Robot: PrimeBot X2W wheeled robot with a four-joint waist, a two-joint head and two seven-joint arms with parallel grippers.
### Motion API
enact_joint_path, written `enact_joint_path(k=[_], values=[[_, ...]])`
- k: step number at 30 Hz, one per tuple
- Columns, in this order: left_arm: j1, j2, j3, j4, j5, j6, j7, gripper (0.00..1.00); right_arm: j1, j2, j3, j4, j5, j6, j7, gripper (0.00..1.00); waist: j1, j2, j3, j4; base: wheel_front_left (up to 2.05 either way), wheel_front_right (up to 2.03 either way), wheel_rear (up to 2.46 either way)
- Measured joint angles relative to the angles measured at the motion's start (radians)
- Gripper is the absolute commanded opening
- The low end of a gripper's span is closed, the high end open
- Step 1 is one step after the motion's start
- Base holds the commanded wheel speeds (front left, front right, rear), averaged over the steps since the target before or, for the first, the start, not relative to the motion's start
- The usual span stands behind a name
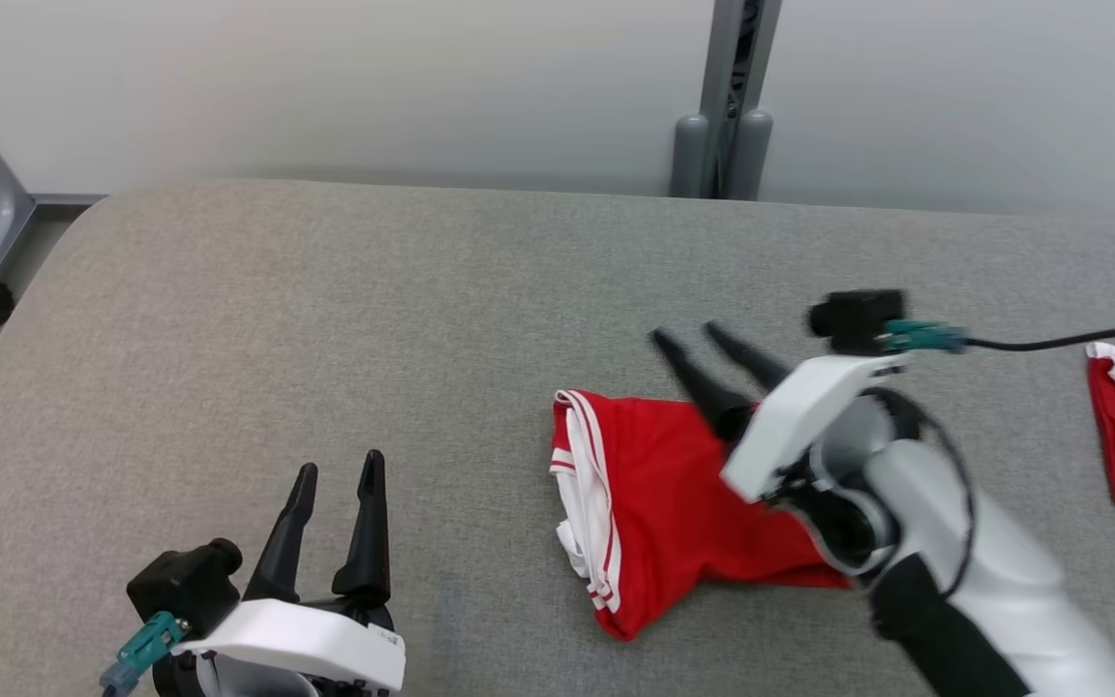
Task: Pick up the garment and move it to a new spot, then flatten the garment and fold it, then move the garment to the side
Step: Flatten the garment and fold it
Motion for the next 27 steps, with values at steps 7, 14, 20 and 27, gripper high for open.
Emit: enact_joint_path(k=[7,14,20,27], values=[[0.018,-0.001,-0.033,-0.002,0.012,0.003,0.011,1.00,0.056,-0.149,-0.145,-0.033,-0.054,0.000,-0.051,1.00,0.0000,0.0000,-0.022,-0.041,0.00,0.00,0.00],[0.028,-0.005,-0.066,-0.002,0.027,0.007,0.026,1.00,0.223,-0.226,-0.305,-0.115,-0.079,0.000,-0.068,1.00,0.0000,0.0000,-0.038,-0.072,0.00,0.00,0.00],[0.029,0.004,-0.077,-0.001,0.040,0.013,0.030,1.00,0.381,-0.225,-0.444,-0.220,-0.143,0.000,-0.076,1.00,0.0000,0.0000,-0.044,-0.089,0.00,0.00,0.00],[0.029,0.017,-0.079,-0.001,0.051,0.021,0.033,1.00,0.516,-0.142,-0.530,-0.322,-0.222,0.000,-0.020,1.00,0.0000,0.0000,-0.049,-0.096,0.00,0.00,0.00]])
